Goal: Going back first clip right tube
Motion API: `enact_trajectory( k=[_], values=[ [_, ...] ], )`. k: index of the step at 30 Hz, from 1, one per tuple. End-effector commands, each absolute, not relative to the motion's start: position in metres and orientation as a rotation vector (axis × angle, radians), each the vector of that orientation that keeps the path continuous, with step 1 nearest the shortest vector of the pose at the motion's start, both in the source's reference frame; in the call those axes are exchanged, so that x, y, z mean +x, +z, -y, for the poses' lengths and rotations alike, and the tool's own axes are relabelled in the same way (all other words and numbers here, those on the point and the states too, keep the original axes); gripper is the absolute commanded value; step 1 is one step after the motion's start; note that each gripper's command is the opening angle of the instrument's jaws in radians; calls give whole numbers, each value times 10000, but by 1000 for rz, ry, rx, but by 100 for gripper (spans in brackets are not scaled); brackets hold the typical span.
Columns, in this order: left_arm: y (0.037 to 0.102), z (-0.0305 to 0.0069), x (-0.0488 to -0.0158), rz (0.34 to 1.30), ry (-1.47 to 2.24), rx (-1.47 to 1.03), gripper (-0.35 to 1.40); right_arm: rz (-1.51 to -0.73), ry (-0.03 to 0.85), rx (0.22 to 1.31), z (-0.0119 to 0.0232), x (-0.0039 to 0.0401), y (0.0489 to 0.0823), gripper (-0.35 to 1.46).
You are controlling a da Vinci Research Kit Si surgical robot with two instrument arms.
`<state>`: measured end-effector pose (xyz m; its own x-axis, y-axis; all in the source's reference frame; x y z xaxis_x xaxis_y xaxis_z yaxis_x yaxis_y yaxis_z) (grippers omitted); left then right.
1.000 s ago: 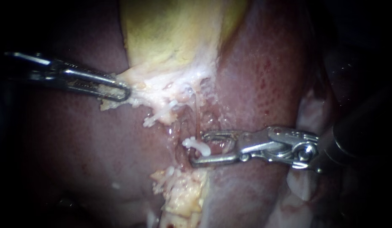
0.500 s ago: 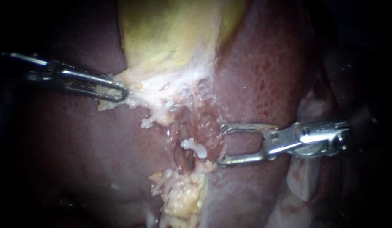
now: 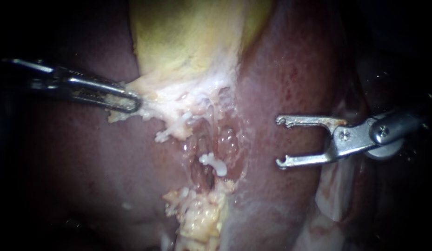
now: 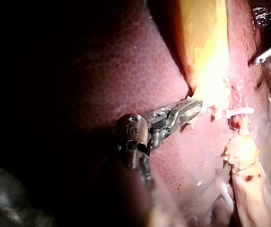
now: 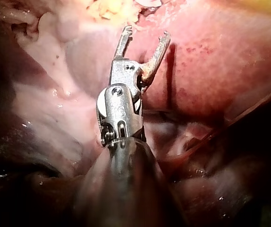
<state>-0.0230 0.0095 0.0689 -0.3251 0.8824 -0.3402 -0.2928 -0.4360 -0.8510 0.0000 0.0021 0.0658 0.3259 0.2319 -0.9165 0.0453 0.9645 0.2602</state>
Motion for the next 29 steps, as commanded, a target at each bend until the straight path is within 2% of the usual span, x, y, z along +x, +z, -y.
enact_trajectory(
  k=[1,12,29],
  values=[
    [690,-95,-232,880,1861,-1066,-35,-1238,122,260,-20,0,658,50],
    [705,-85,-265,892,1867,-1066,-35,-1235,111,273,-18,0,656,50],
    [705,-83,-273,896,1868,-1066,-35,-1232,110,274,-18,0,656,50]
  ],
)
